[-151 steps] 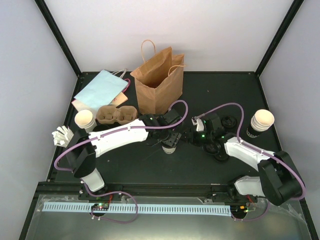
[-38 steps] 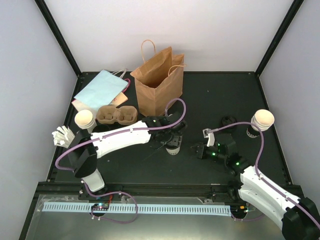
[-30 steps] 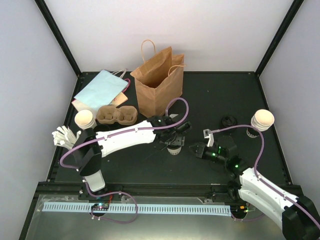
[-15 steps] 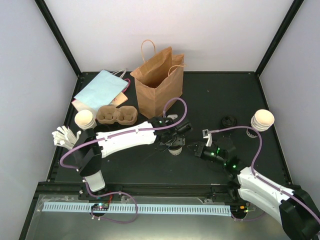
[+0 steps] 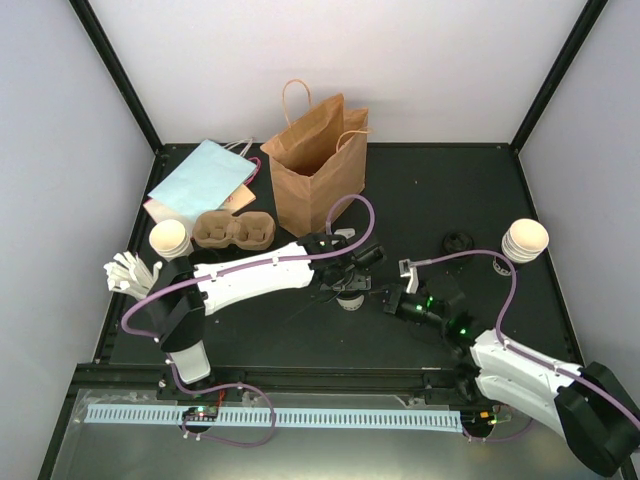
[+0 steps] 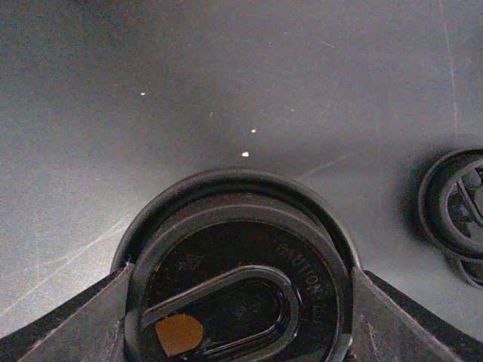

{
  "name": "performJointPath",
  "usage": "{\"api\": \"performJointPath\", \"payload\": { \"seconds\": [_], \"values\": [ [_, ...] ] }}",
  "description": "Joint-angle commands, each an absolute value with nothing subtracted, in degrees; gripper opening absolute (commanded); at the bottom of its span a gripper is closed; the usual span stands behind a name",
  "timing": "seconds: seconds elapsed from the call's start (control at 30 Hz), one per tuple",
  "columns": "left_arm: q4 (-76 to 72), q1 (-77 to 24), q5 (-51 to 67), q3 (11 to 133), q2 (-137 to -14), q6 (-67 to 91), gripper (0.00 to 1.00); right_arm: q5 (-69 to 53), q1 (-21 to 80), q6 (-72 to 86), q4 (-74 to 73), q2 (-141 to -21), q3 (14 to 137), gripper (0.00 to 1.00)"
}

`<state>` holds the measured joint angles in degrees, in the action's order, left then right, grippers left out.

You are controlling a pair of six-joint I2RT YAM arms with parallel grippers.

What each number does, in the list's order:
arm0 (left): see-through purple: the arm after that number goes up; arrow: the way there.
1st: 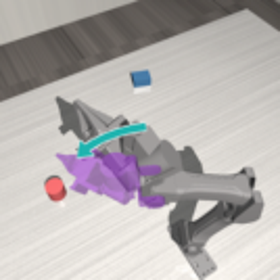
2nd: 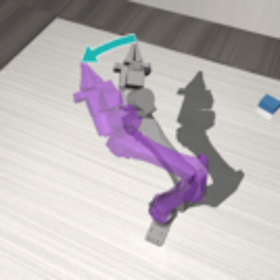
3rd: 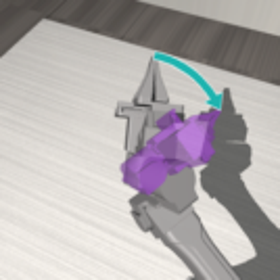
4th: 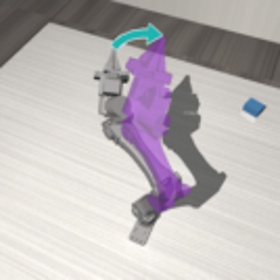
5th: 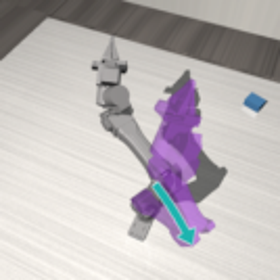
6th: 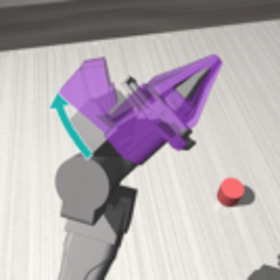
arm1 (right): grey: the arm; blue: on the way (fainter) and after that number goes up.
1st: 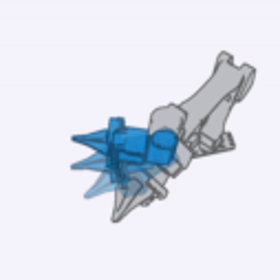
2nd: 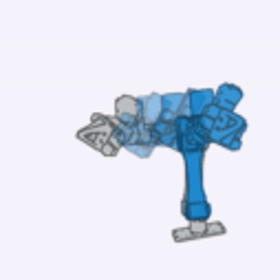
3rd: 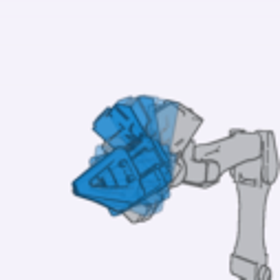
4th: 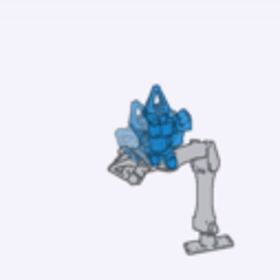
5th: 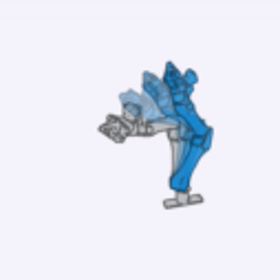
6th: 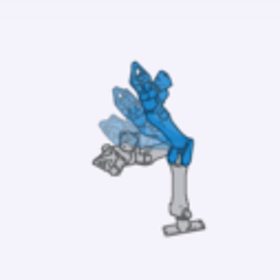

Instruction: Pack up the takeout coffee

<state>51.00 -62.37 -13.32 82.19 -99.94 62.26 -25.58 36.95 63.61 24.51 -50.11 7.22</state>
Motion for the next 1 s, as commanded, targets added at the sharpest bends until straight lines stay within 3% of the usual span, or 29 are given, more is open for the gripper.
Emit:
{"api": "performJointPath", "payload": {
  "seconds": [0.0,0.53,0.97],
  "values": [
    [52.9,-63.2,-10.7,83.6,-102.2,63.5,0.73,-24.3,37.6,64.1,28.5,-51.4,9.1,0.01],
    [53.3,-63.3,-10.7,84.0,-102.8,63.2,0.72,-23.9,37.8,63.2,24.9,-45.3,8.5,0.01],
    [53.2,-63.6,-10.1,84.9,-103.5,62.8,0.72,-25.9,37.8,63.4,30.9,-52.8,10.0,0.01]
  ]
}}
